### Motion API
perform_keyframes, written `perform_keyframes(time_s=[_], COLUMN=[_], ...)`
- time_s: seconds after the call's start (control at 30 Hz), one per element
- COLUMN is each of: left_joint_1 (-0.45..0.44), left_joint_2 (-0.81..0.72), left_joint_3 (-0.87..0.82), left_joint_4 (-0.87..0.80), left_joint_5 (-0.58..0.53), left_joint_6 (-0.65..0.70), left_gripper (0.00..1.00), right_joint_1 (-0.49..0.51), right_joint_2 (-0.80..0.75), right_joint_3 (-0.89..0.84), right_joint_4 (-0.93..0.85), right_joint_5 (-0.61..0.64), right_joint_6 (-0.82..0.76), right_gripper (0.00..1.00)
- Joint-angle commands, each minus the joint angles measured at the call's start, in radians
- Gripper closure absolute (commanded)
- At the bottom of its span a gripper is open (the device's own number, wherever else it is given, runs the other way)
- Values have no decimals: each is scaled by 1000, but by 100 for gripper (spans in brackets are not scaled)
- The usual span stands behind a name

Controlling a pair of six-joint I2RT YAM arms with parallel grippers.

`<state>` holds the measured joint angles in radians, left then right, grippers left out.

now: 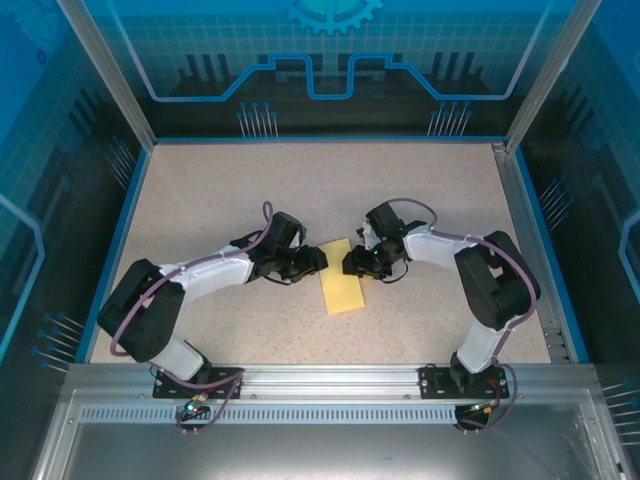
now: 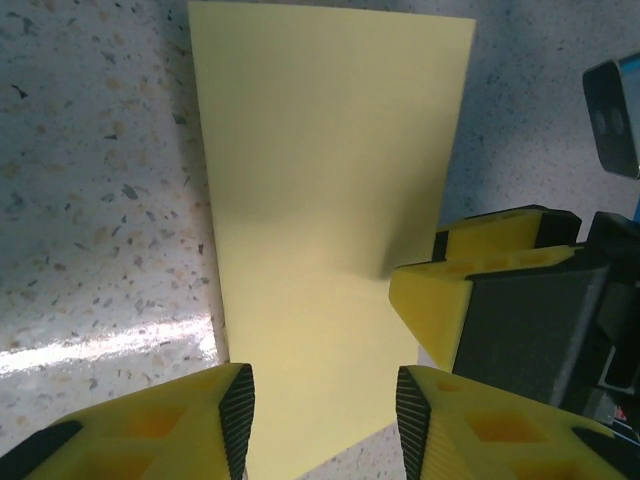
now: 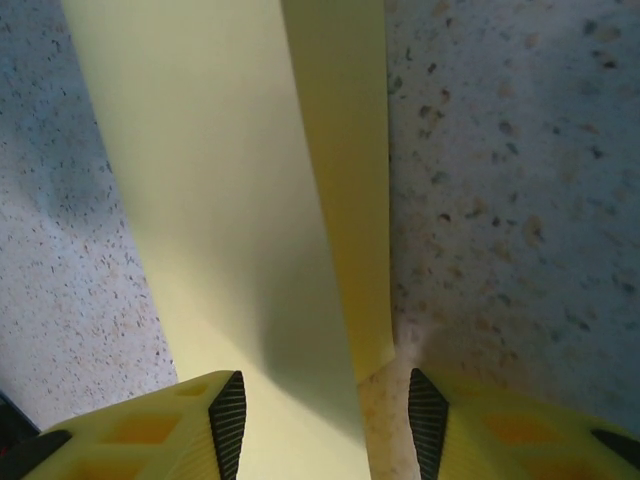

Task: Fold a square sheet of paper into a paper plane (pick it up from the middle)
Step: Third fold the triangle at the center of the table.

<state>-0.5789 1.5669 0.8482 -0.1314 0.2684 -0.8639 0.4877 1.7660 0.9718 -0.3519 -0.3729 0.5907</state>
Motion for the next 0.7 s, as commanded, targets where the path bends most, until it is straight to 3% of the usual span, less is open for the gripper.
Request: perform_keyframes(time_s=[0.0, 0.57, 0.67], left_joint_1=[-4, -3, -4], left_joint_2=[53, 208, 213], left_joint_3=[44, 146, 145], left_joint_4=[2, -37, -45], left_joint_5=[38, 25, 20], left_joint_6=[12, 41, 47], left_gripper=[56, 61, 61], right_joint_1=[-15, -84, -89], right_joint_2=[23, 93, 123], right_joint_3=[29, 37, 59], right_joint_4=[43, 108, 99], right_joint_5=[-85, -253, -265], right_joint_6=[-46, -119, -129], right_gripper=[51, 60, 67])
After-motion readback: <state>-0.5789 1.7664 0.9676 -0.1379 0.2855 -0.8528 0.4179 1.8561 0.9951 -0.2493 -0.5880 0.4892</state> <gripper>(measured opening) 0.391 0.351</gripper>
